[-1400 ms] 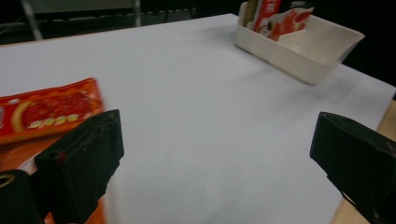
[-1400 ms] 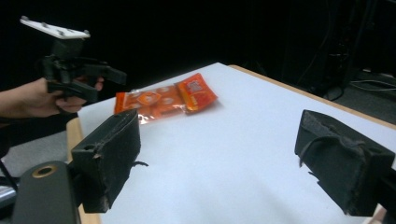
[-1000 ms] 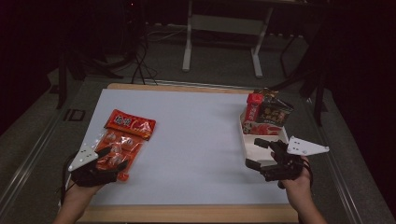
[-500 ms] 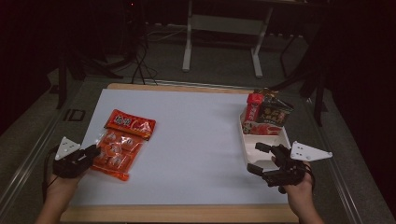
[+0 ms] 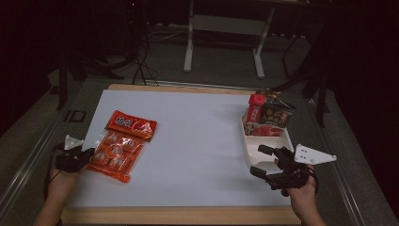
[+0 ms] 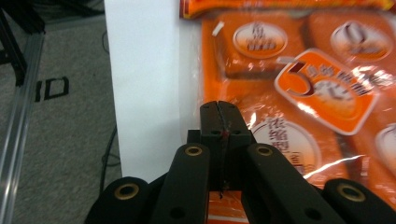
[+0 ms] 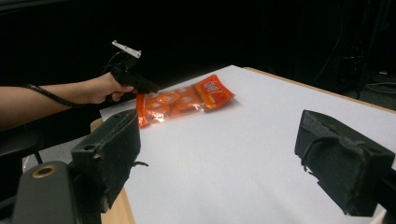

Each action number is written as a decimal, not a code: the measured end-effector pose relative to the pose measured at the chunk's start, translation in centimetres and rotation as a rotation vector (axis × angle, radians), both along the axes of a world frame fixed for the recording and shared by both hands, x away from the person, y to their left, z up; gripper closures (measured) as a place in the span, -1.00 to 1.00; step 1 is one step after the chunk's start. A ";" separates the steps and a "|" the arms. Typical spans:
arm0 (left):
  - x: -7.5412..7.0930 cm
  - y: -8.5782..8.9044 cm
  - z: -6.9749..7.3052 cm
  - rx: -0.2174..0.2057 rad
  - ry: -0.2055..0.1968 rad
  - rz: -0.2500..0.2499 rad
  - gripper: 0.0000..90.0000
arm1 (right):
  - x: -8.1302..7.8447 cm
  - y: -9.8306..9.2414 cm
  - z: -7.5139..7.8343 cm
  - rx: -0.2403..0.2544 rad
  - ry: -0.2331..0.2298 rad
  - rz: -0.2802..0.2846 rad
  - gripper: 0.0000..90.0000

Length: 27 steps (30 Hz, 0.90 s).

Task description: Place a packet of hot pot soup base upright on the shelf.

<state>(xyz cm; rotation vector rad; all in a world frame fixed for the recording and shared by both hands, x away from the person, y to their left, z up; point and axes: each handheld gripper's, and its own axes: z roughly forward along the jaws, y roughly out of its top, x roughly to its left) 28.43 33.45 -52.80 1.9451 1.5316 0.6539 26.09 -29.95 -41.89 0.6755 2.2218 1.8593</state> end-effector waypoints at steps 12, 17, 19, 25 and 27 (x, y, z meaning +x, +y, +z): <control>1.6 -0.7 -0.2 0.043 0.040 -0.026 1.00 | 0.2 0.3 -0.3 -0.011 0.015 0.005 -0.69; 1.1 -2.0 -0.2 0.030 0.044 -0.077 1.00 | 0.2 0.3 -0.2 -0.002 0.019 0.010 -0.69; 1.0 -2.7 -0.2 0.015 0.045 -0.095 1.00 | 0.2 0.4 -0.2 -0.001 0.019 0.013 -0.69; 0.6 -5.0 -0.3 -0.016 0.045 -0.143 1.00 | 0.2 0.6 -0.3 -0.007 0.023 0.021 -0.69; 0.4 -5.9 -0.2 -0.026 0.049 -0.164 1.00 | 0.2 0.6 -0.3 -0.008 0.021 0.023 -0.69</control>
